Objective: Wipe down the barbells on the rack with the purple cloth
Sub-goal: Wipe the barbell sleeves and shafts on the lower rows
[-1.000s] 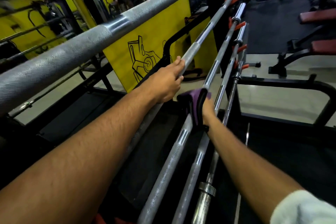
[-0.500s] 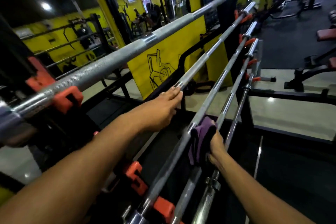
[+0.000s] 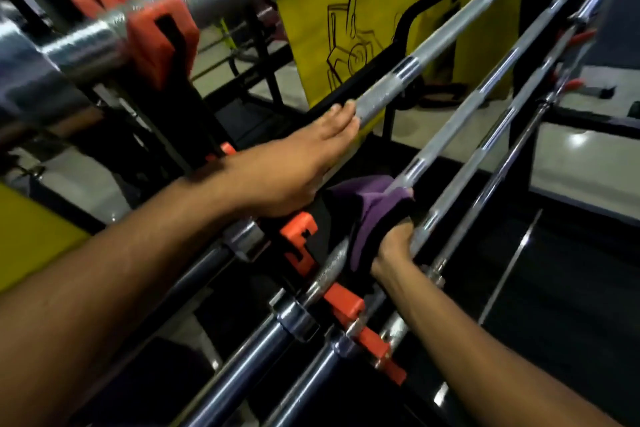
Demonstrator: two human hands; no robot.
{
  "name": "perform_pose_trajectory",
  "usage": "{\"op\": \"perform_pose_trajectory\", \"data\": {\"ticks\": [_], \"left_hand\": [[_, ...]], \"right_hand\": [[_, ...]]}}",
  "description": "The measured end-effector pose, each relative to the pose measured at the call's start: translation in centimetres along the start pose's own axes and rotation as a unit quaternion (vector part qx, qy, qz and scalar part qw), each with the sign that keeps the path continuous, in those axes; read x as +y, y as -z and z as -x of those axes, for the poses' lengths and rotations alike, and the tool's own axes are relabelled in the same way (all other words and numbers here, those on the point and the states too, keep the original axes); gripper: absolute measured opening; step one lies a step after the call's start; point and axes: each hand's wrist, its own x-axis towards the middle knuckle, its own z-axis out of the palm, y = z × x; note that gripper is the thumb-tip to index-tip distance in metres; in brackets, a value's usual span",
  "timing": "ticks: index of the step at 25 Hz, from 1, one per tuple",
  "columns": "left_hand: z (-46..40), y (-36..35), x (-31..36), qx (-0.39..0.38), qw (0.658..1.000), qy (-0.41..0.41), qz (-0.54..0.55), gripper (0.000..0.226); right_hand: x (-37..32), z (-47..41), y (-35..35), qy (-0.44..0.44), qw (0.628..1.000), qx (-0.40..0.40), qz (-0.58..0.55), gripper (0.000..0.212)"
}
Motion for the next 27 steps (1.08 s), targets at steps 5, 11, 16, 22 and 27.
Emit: {"op": "perform_pose_trajectory", "data": {"ticks": [5,11,16,22,27], "left_hand": [[-0.1,0.6,0.3,-0.001,1.0,0.012,0.008,0.075],[-0.1,0.6,0.4,0.001,1.0,0.021,0.002,0.079],[0.3,0.6,0.7,-0.002,1.0,0.029,0.007,0.077],[-0.1,0.7,0.8,-0.008,0.999,0.049,0.019,0.079],[0.2,1.0,0.9,-0.016,0.997,0.067,0.029,0.08]], "right_hand": [[2.3,3.0,0.3,0.025,0.995,-0.002,0.095,0.084],[0.5,2.8,0.5,0.044,0.988,-0.023,0.149,0.033],[-7.3,-3.1,-0.7,0.079,0.996,0.033,0.0,0.041],[-4.3,-2.1,0.0,0.02,0.999,0.025,-0.029,0.047],[1.8,3.5,1.7,-0.03,0.985,-0.019,0.167,0.064]]}}
